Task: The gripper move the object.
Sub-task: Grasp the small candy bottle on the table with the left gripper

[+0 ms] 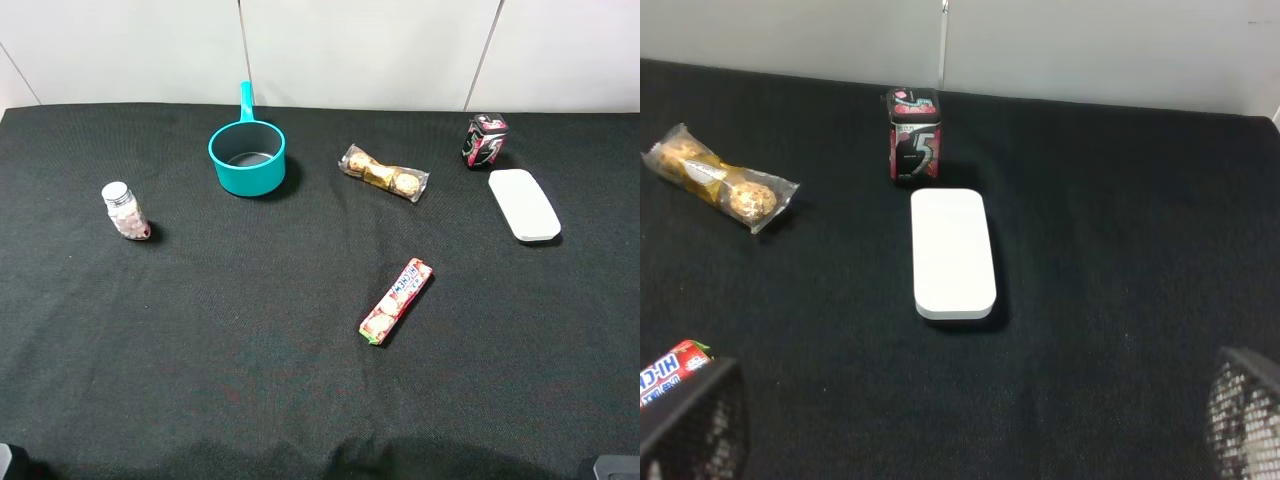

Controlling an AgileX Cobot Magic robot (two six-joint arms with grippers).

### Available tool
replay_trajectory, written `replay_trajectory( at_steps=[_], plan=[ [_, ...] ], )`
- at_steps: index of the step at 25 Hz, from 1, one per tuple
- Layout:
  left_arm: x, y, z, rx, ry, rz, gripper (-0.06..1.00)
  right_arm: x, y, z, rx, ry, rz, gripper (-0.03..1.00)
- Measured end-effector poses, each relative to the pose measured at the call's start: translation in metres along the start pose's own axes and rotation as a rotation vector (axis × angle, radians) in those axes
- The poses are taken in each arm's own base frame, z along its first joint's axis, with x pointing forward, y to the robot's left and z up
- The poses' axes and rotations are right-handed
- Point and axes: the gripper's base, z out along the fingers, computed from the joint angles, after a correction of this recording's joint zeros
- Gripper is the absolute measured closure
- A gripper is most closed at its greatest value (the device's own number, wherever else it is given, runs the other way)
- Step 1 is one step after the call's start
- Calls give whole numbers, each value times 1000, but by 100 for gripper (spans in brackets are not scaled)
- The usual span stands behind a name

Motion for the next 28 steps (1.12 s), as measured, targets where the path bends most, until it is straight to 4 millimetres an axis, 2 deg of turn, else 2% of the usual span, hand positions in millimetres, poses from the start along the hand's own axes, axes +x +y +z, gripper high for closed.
replay_trajectory(
  at_steps=[28],
  plan=[
    [0,0,0,0,0,0,-5,0,1,0,-12,-2,7,27]
  ],
)
